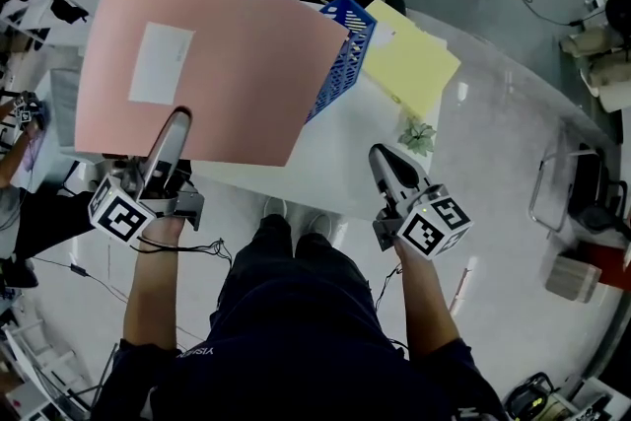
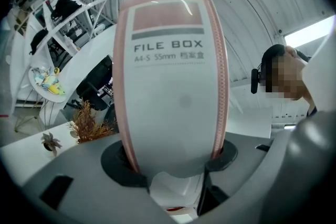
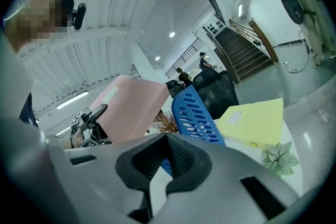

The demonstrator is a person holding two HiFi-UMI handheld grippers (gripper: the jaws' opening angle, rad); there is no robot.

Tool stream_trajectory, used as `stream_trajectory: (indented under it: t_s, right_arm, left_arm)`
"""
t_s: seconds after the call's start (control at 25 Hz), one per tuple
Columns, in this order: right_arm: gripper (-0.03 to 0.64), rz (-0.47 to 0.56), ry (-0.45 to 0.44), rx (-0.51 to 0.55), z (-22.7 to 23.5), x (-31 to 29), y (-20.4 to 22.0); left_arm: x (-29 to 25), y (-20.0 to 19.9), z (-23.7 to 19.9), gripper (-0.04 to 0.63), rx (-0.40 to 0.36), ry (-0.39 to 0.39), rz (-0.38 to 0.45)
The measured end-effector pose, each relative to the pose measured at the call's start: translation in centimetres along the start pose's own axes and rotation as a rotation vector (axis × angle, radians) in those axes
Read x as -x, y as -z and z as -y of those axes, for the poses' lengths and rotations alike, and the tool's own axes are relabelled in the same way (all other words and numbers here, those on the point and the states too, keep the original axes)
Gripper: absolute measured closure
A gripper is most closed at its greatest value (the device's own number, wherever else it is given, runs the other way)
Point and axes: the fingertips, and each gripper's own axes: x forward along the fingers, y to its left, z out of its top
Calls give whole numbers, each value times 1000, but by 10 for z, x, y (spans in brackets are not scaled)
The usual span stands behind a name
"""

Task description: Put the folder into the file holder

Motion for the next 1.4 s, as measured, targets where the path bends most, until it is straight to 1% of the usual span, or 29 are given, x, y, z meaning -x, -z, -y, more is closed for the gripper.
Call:
stream_trajectory:
  t_s: [0.28, 0.48, 0.72, 0.92, 1.24, 1.4]
  right_arm:
    - [612, -4, 21, -10, 6, -14, 3]
    - [612, -9, 35, -22, 3, -20, 6]
    - [612, -15, 58, -36, 11, -30, 7]
    - [612, -19, 68, -48, 14, -36, 10]
    - [612, -17, 58, -53, 15, -42, 14]
    - [612, -21, 57, -62, 13, -45, 18]
  left_arm:
    - [-17, -11, -15, 316, -54, 19, -20]
    - [-30, -7, -18, 316, -85, 26, -58]
    - [-49, -1, -26, 316, -135, 35, -104]
    - [-58, 5, -27, 316, -166, 46, -129]
    - [-69, 15, -18, 316, -288, 53, -167]
    - [-74, 21, -10, 316, -362, 53, -191]
